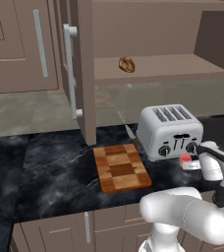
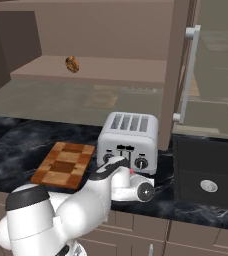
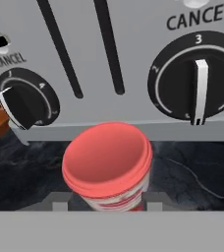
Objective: Pick the bread, place it on the cutting board, pick the jam, place it on the counter, and close the cabinet.
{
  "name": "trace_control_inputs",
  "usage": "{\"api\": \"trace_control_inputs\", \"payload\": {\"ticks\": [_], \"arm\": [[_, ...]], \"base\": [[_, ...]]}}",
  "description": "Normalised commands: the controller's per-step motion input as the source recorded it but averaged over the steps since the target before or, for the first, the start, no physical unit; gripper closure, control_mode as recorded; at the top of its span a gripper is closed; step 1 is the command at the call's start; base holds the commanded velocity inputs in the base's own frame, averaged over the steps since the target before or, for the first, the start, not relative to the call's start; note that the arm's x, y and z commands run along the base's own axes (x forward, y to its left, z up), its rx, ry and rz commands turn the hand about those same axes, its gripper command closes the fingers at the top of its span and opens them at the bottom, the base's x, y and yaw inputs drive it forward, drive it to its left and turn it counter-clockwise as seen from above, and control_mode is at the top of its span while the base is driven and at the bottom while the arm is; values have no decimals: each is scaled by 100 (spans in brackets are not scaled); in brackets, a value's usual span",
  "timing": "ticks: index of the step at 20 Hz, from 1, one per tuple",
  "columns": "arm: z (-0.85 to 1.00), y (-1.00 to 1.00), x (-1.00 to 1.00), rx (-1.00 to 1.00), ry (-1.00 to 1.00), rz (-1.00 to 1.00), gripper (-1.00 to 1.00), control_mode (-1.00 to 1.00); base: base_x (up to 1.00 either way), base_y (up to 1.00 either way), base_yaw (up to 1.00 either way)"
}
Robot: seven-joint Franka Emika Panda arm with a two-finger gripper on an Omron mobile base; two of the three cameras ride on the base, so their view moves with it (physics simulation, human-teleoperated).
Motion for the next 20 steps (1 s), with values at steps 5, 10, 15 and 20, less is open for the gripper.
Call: {"api": "trace_control_inputs", "payload": {"ticks": [5,10,15,20], "arm": [[0,0,-1,0,0,0,-100,-100],[6,-5,-26,0,-3,0,-100,-100],[27,-5,-40,0,-2,0,-100,-100],[33,0,-46,0,-4,0,-100,-100]], "base": [[0,0,0],[0,0,0],[0,0,0],[0,0,0]]}}
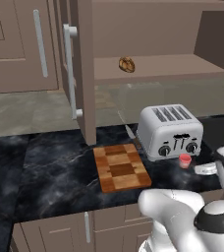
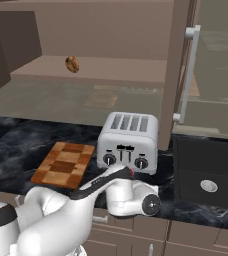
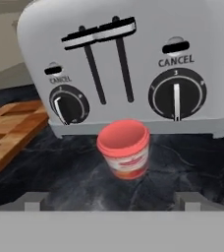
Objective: Pick the bread, place it on the cutting board, pick the jam, place it on the counter, and close the cabinet.
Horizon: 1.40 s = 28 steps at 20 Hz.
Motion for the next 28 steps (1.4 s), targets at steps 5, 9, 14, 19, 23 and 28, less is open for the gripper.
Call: {"api": "trace_control_inputs", "payload": {"ticks": [5,9,14,19,23,28], "arm": [[42,0,-48,0,-16,0,-100,-100],[42,0,-51,0,-21,1,-100,-100],[44,0,-37,0,-13,0,-100,-100],[39,1,-3,0,0,0,-100,-100],[45,3,-4,0,0,1,-100,-100],[44,16,-4,0,1,2,-100,-100]], "base": [[0,0,0],[0,0,0],[0,0,0],[0,0,0],[0,0,0],[0,0,0]]}}
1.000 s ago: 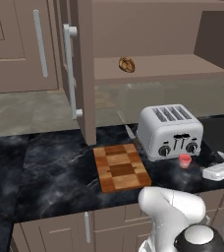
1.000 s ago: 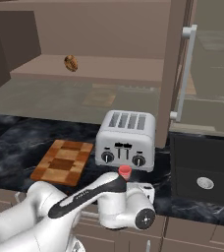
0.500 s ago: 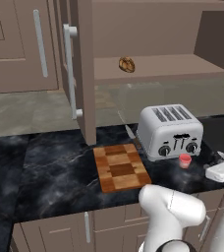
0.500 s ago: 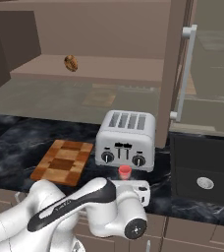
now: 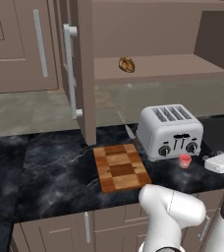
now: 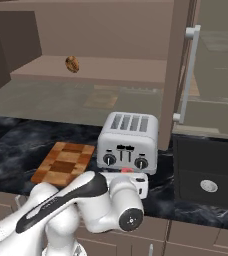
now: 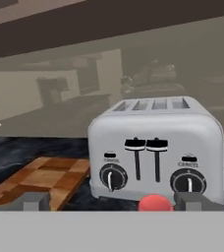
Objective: Pick the bread, place it on the cutting board, pick the jam, place it on the counter, and close the cabinet.
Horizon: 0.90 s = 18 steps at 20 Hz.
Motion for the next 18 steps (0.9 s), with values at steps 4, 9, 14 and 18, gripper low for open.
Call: {"api": "trace_control_inputs", "payload": {"ticks": [4,9,14,18], "arm": [[51,1,-30,0,-1,2,-100,-100],[49,3,-24,0,-1,1,-100,-100],[36,2,-12,0,0,0,-100,-100],[41,3,-10,0,-1,0,-100,-100]], "base": [[0,0,0],[0,0,0],[0,0,0],[0,0,0]]}}
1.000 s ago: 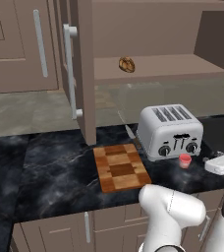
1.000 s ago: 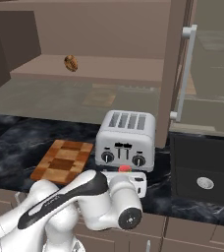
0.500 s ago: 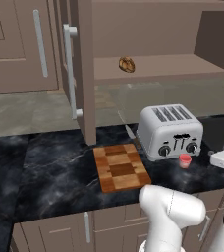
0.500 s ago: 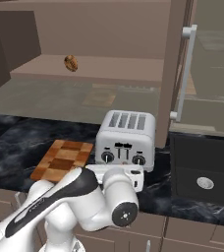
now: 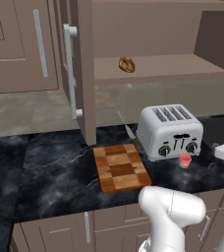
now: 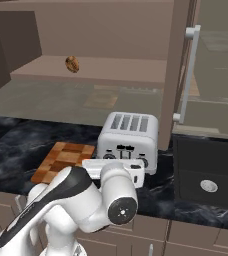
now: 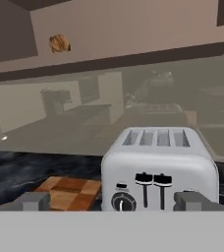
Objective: Pick the bread, place it on the cutting board, pick the jam, place it on the counter, and close the cabinet.
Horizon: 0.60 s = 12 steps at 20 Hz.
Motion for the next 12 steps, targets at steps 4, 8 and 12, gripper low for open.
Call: {"api": "trace_control_inputs", "payload": {"ticks": [4,8,12], "arm": [[45,10,-19,0,-3,0,-100,-100],[46,24,-17,0,-4,0,-100,-100],[44,34,-22,0,-3,0,-100,-100]], "base": [[0,0,0],[0,0,0],[0,0,0]]}}
